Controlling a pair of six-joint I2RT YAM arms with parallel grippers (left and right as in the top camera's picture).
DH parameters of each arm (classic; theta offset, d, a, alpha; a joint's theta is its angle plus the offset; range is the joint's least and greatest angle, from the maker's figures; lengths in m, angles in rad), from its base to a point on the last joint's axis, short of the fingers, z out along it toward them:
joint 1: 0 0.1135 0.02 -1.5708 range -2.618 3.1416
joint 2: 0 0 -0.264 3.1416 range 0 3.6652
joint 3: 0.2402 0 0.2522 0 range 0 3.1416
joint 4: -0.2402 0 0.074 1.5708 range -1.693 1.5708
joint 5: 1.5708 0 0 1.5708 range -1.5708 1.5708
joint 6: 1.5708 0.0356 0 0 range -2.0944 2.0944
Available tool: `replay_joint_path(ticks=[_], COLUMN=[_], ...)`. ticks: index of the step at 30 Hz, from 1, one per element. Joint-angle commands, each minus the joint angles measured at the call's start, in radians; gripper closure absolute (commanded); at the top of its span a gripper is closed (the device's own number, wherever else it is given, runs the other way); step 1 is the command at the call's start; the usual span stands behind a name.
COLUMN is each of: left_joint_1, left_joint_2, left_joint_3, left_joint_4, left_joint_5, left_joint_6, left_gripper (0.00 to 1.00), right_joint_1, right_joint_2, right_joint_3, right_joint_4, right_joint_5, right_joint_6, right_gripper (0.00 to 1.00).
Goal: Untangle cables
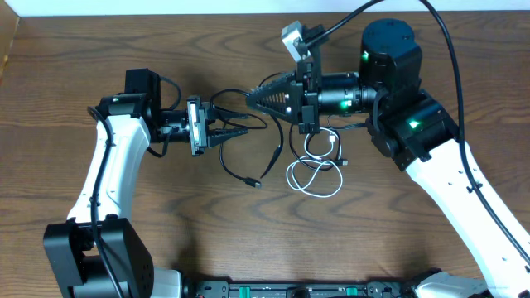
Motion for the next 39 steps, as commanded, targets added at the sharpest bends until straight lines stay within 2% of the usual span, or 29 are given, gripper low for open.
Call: replay_joint_path(ticks=[1,5,12,17,20,23,29,32,35,39], left_joint_1=[0.005,0.006,0.008,0.008,0.008,0.008,0.008,0.008,0.008,0.008], left_joint_2=[0.004,0.004,0.004,0.004,0.004,0.004,0.004,0.004,0.004,0.004], left_joint_3=[0.002,0.002,0.002,0.002,0.002,0.002,0.002,0.002,0.002,0.002], left_joint_4=[-0.002,-0.002,-0.002,-0.002,-0.002,-0.002,-0.002,-0.002,-0.002,-0.002], left_joint_5=[-0.04,-0.043,-0.036,0.035,0.035,0.035,0.035,0.035,0.035,0.035], left_joint_6=[0.005,0.005,0.005,0.005,0.005,0.005,0.005,0.005,0.005,0.005], left_gripper=[0.74,0.81,0.81,0.81,0.75,0.63,0.62,0.48,0.41,0.43], right_joint_1=[-0.021,-0.047,-0.055,-0.053,-0.053,-0.047,-0.021,-0.021,-0.022,-0.019], right_joint_2=[-0.018,-0.018,-0.018,-0.018,-0.018,-0.018,-0.018,-0.018,-0.018,-0.018], right_joint_3=[0.006,0.006,0.006,0.006,0.006,0.006,0.006,0.006,0.006,0.006], right_joint_4=[0.029,0.025,0.022,0.022,0.022,0.022,0.023,0.022,0.022,0.021], right_joint_5=[-0.009,-0.04,-0.06,-0.06,-0.06,-0.06,-0.044,-0.014,-0.01,-0.01], right_joint_6=[0.056,0.062,0.062,0.061,0.061,0.061,0.037,0.023,-0.015,-0.026], right_gripper=[0.99,0.99,0.99,0.99,0.99,0.99,0.99,0.99,0.99,0.99])
